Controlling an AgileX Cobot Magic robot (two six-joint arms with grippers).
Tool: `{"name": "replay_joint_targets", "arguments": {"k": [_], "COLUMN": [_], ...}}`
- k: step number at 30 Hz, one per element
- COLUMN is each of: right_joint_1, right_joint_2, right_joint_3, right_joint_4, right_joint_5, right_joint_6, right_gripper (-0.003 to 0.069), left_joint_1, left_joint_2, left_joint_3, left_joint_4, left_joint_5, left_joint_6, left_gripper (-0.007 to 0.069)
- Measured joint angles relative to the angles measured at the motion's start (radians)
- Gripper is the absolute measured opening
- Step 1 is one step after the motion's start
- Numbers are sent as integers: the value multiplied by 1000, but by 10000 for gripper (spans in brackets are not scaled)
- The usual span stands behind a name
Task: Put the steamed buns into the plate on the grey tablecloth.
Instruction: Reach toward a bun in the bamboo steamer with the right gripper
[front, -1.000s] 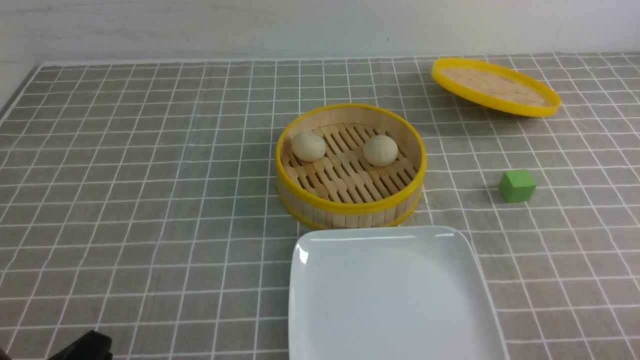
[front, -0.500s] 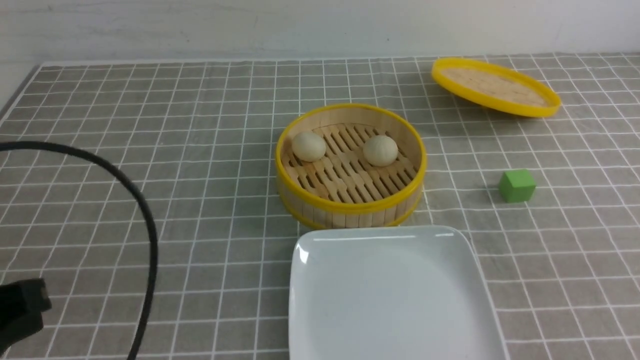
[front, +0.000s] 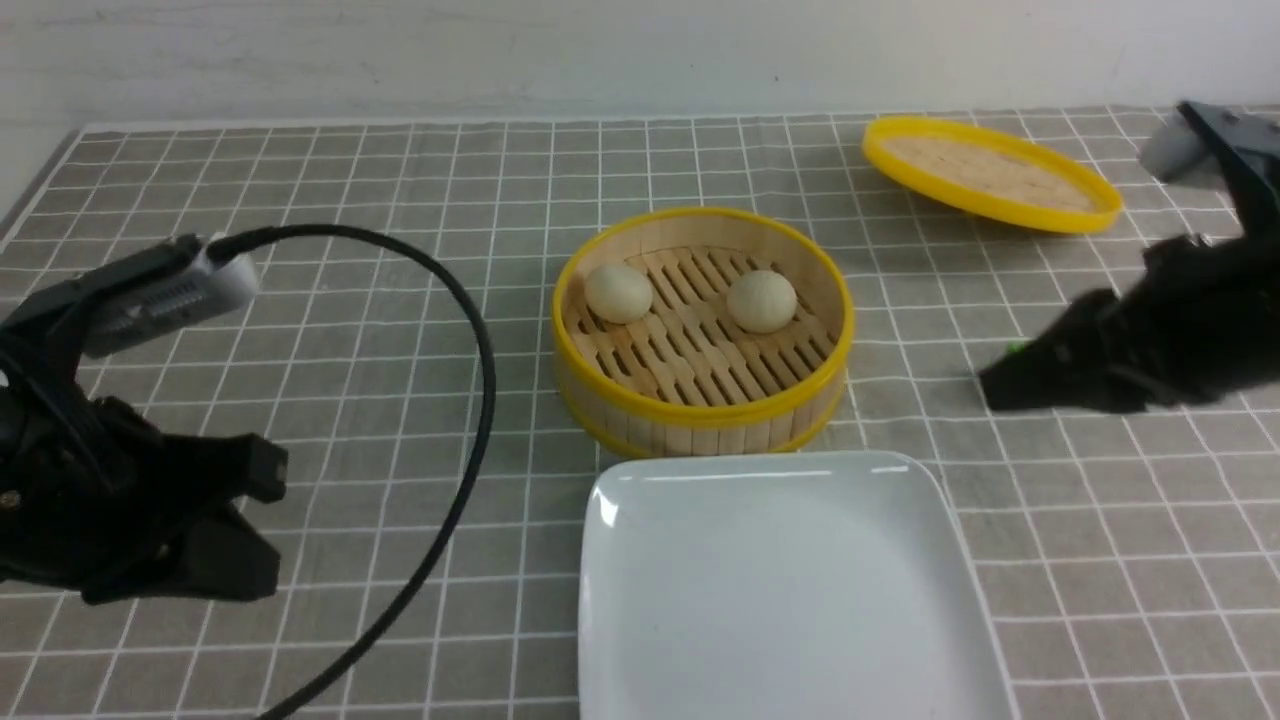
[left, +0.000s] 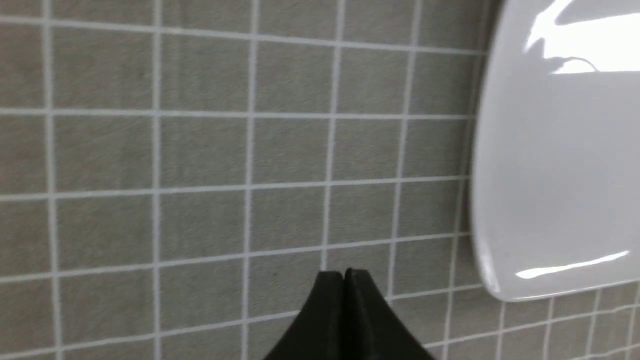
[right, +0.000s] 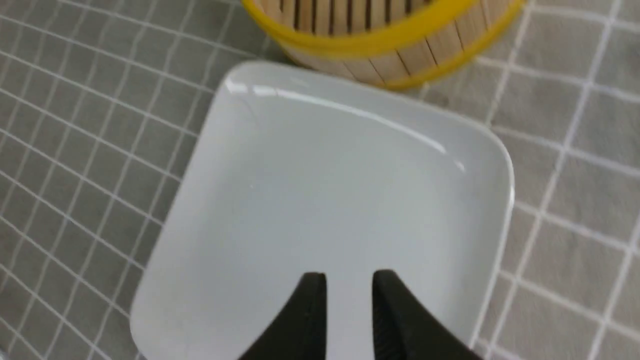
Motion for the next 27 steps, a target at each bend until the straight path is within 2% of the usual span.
{"name": "replay_joint_targets", "arguments": {"k": [1, 2, 6, 8, 11, 16, 18, 21, 22, 25, 27], "right_joint_1": [11, 21, 93, 114, 174, 219, 232, 254, 256, 260, 260], "right_joint_2": [124, 187, 406, 466, 682, 888, 946, 1025, 1032, 1026, 1013], "right_joint_3": [-111, -171, -400, -470, -750, -1032, -1110, -1209, -1218, -1233, -1233], "right_joint_4": [0, -8, -97, -132, -285, -468, -523, -621, -637, -667, -671], "right_joint_5": [16, 26, 51, 53, 62, 100, 133, 184, 189, 229, 256], "right_joint_6": [-16, -18, -7, 10, 116, 256, 282, 327, 330, 347, 349], "right_gripper": [286, 316, 380, 387, 395, 388, 370, 276, 242, 75, 35], "left_joint_1": [0, 0, 0, 0, 0, 0, 0, 0, 0, 0, 0], "left_joint_2": [0, 0, 0, 0, 0, 0, 0, 0, 0, 0, 0], "left_joint_3": [-1, -2, -2, -2, -2, -2, -2, -3, -3, -3, -3], "left_joint_4": [-19, -22, -33, -33, -33, -33, -33, -33, -33, -33, -33], "left_joint_5": [-13, -14, -19, -19, -17, -12, -12, -14, -16, -18, -18], "left_joint_6": [15, 18, 20, 20, 21, 21, 21, 21, 22, 23, 23], "left_gripper": [8, 11, 17, 19, 24, 34, 36, 42, 44, 47, 49]}}
